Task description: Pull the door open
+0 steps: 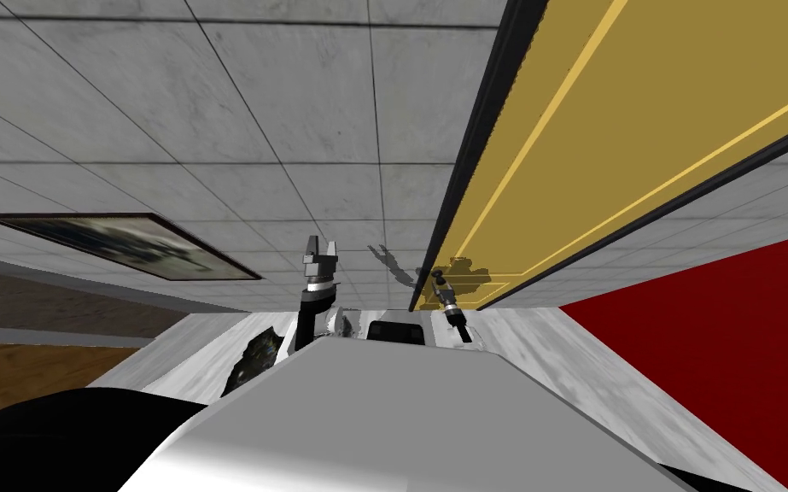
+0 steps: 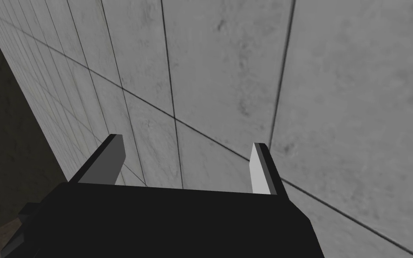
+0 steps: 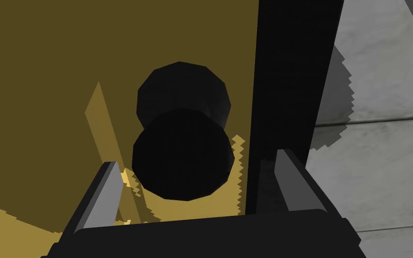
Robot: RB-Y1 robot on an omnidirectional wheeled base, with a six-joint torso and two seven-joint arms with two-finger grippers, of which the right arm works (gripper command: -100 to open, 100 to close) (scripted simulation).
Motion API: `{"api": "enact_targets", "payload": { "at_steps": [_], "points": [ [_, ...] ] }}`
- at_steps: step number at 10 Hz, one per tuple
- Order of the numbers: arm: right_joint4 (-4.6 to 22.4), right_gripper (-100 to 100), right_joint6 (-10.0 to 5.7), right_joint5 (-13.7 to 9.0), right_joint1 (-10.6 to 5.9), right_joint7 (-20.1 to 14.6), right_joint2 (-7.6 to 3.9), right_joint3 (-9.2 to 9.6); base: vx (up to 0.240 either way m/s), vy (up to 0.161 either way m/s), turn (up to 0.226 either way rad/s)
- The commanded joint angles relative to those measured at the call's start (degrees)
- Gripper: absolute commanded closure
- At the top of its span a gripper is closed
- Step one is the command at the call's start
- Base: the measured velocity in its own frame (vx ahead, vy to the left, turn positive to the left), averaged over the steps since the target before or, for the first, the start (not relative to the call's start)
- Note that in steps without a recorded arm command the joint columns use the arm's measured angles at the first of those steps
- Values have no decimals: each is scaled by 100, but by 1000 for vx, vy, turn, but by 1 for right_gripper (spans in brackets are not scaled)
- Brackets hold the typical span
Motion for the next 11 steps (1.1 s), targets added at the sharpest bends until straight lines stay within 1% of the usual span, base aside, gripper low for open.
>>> {"api": "enact_targets", "payload": {
  "at_steps": [1,3,4,5,10,11],
  "points": [
    [76,-100,125,-14,-168,81,48,32,56,-59,-27],
    [212,-100,197,-34,-352,178,94,50,57,-51,-35],
    [174,-100,170,-28,-299,160,98,42,22,-15,-2],
    [174,100,170,-28,-299,160,98,42,0,0,0],
    [174,100,170,-28,-299,160,98,42,-1,1,0],
    [186,100,172,-83,-311,-15,80,75,-14,5,31]
  ]
}}
